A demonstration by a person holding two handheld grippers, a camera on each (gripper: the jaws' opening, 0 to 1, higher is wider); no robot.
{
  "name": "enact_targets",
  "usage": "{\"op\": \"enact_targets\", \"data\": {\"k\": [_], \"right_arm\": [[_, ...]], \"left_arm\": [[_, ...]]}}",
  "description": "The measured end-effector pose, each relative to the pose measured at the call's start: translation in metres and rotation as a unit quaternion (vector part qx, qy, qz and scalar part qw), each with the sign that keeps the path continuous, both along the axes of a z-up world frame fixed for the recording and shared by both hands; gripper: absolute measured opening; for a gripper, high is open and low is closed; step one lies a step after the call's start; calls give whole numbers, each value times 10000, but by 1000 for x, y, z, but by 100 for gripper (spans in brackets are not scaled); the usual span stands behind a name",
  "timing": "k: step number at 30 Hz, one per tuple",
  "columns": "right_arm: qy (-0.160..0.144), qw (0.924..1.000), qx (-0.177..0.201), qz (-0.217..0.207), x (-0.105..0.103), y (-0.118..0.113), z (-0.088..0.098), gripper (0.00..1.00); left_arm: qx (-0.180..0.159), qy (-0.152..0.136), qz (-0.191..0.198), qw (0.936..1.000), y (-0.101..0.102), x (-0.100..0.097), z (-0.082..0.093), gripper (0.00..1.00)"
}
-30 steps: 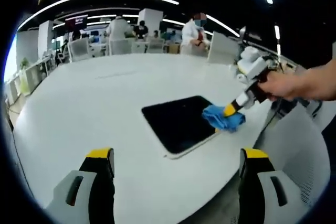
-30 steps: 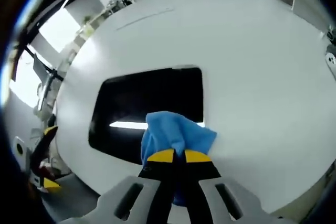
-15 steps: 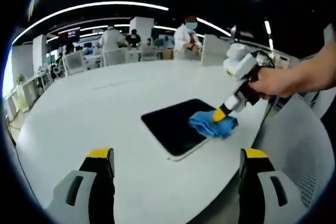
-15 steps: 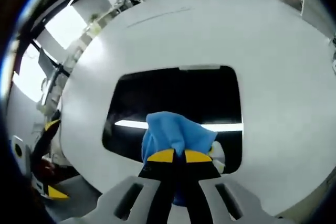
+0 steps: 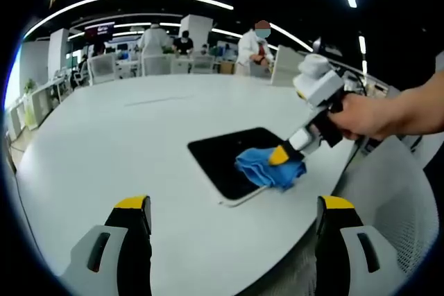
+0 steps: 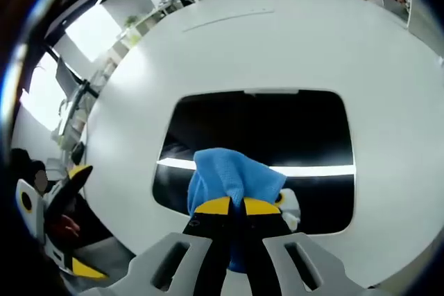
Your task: Wipe the mirror surface with the cleaning cloth until all visible marks leave the cleaned area.
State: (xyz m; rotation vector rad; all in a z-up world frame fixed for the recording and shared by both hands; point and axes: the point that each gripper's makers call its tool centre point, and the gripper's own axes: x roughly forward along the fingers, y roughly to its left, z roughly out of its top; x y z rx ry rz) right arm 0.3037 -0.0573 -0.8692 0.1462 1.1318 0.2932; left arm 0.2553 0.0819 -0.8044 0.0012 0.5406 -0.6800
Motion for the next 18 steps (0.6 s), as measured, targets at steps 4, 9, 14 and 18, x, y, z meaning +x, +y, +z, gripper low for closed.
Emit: {"op": "enact_targets", "data": {"k": [4,9,14,18], "right_arm": [[22,10000,50,48,-1,14,0,0],[47,9999,109,120,0,31,0,0],[63,9997,151,197,2,45,-1,0],[88,9994,213,263,3,59,-2,0]], "left_arm": [[144,49,-77,9999,-1,-1,-4,100],[260,41,-142,9996,-1,-2,-6,100],[242,25,-108,9996,0,-2,-5,100],[224,33,-114,9997,-1,-2,-5,100]]}}
